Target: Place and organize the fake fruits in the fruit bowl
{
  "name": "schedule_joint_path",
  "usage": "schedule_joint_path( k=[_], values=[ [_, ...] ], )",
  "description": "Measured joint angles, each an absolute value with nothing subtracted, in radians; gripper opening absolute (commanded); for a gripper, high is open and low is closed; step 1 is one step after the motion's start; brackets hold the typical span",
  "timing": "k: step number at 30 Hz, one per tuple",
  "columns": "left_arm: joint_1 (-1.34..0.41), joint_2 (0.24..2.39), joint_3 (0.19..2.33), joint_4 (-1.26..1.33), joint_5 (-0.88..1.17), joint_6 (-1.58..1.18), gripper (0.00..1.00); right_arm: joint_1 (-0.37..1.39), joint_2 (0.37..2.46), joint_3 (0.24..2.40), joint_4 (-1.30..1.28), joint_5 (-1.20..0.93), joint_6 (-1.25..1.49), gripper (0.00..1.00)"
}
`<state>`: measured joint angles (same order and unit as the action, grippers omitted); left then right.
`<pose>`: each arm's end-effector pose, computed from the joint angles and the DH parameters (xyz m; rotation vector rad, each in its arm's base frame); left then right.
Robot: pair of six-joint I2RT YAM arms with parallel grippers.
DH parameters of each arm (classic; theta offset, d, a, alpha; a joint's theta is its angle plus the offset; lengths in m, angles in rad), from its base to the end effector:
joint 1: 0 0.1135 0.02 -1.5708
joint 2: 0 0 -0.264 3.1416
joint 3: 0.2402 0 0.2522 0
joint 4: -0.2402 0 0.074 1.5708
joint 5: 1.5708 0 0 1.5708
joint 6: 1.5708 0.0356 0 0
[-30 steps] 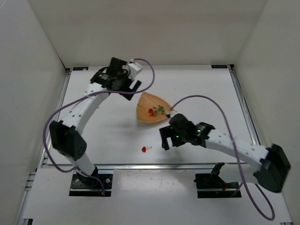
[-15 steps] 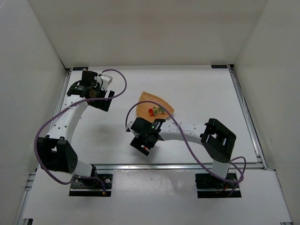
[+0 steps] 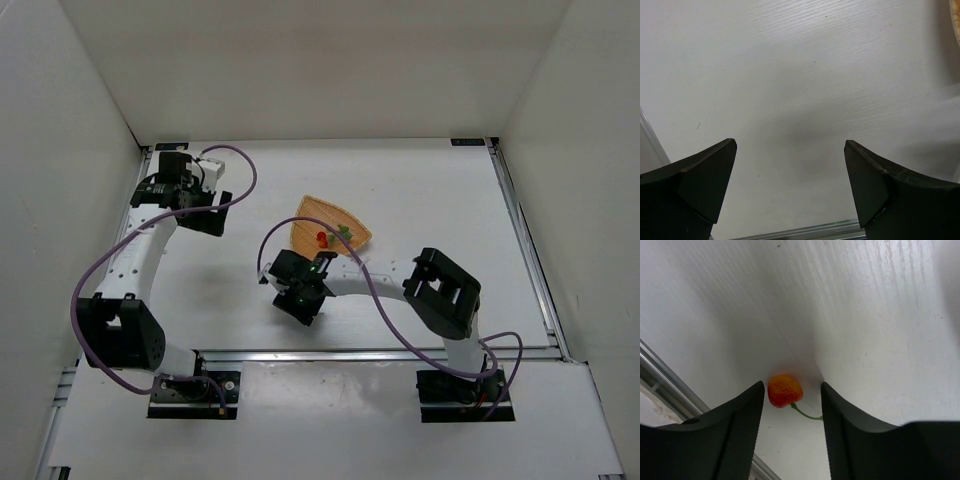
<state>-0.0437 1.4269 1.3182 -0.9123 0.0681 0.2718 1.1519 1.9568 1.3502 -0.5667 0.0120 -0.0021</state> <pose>0.2890 -0.0151 0.3145 0.4311 2.5519 -0.0045 0.1620 0.3628 0.1667 -1.5175 2.3376 0.2912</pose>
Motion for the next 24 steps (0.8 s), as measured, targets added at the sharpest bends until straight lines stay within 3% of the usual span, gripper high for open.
schedule_joint_path(
  k=[4,7,17,24],
  values=[
    [-0.022,1.428,1.315,-0.912,0.074,0.271,1.00,1.151,1.957,1.350,-0.567,0.011,0.006,0.21],
    [-0.012,1.429,1.315,-0.913,0.080,0.271,1.00,1.150,1.960,1.356,-0.570,0.012,0.025,0.12],
    [-0.007,1.429,1.315,-0.913,0.091,0.271,1.00,1.136,1.953,1.425,-0.607,0.027,0.083,0.09],
    [-0.007,1.435,1.315,-0.913,0.095,0.268,1.00,0.963,1.859,1.548,-0.604,0.052,0.211,0.10]
  ],
)
